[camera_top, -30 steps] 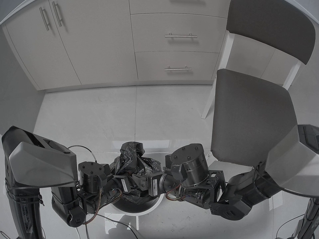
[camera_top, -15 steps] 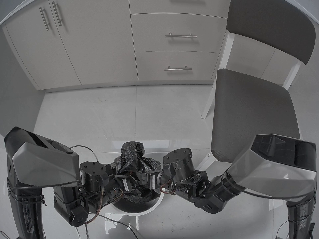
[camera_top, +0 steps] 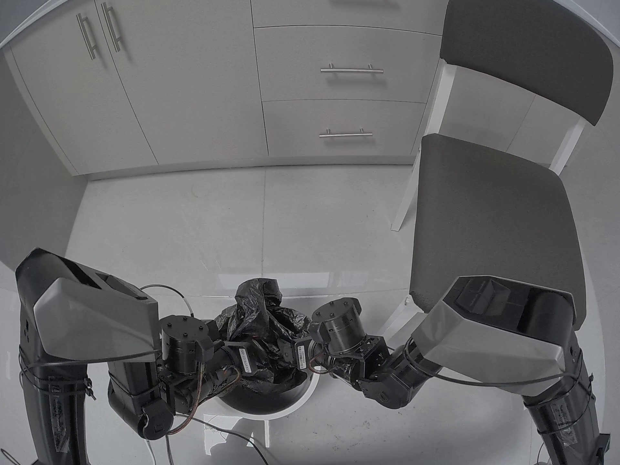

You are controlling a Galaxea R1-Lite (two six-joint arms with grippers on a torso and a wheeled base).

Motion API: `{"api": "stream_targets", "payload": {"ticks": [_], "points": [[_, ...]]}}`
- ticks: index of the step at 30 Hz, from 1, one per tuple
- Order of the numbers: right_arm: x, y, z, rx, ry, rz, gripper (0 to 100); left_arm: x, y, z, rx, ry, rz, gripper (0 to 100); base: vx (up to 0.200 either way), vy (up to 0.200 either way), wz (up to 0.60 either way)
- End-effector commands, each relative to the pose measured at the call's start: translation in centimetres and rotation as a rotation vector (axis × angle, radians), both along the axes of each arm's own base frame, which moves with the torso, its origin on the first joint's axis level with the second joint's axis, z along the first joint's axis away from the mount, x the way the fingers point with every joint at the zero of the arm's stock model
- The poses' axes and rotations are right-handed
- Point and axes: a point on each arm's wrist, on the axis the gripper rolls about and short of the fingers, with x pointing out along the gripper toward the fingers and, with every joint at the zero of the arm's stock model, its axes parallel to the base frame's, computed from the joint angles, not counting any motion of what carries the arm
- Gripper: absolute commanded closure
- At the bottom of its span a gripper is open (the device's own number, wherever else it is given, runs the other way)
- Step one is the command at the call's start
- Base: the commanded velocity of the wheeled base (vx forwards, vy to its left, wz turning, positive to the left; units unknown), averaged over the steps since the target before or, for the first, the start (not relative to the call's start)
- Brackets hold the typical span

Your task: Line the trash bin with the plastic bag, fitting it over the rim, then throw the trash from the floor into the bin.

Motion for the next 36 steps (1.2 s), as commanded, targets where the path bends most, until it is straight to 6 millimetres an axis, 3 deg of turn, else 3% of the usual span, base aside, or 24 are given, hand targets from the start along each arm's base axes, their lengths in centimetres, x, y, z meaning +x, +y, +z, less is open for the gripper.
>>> {"api": "stream_targets", "payload": {"ticks": [1, 13, 19, 21, 23, 24, 25, 29, 32, 36], "points": [[0.5, 0.5, -1.8, -0.052, 0.022, -0.023, 0, 0.2, 0.0, -0.1, -0.002, -0.002, 0.005, 100, 0.0, 0.0, 0.0], [0.6, 1.6, -3.2, -0.124, 0.065, -0.03, 0, 0.2, -0.1, -0.8, 0.011, 0.015, 0.001, 100, 0.0, 0.0, 0.0], [1.1, 1.6, -2.7, -0.109, 0.055, -0.042, 0, 0.2, 0.0, -1.2, 0.017, 0.028, 0.003, 100, 0.0, 0.0, 0.0], [1.1, 1.4, -1.6, -0.089, 0.049, -0.051, 0, 0.0, -0.1, -1.2, 0.018, 0.031, -0.002, 100, 0.0, 0.0, 0.0], [0.3, 0.5, 1.4, -0.047, 0.045, -0.066, 0, -0.3, 0.0, -1.1, 0.02, 0.038, -0.007, 100, 0.0, 0.0, 0.0], [0.3, 0.5, 1.4, -0.047, 0.045, -0.066, 0, -0.3, 0.0, -1.1, 0.02, 0.038, -0.007, 100, 0.0, 0.0, 0.0], [-0.5, 0.0, 3.8, -0.01, 0.043, -0.072, 0, -0.8, -0.1, -1.2, 0.027, 0.05, -0.016, 100, 0.0, 0.0, 0.0], [-2.1, -1.5, 8.3, 0.052, 0.093, -0.091, 0, -1.1, -0.3, -1.5, 0.041, 0.06, -0.022, 100, 0.0, 0.0, 0.0], [-2.4, -2.2, 10.0, 0.115, 0.114, -0.118, 0, -1.7, -0.6, -1.7, 0.054, 0.071, -0.032, 100, 0.0, 0.0, 0.0], [-2.2, -2.5, 10.7, 0.139, 0.105, -0.13, 0, -2.2, -0.7, -1.9, 0.071, 0.081, -0.032, 100, 0.0, 0.0, 0.0]]}}
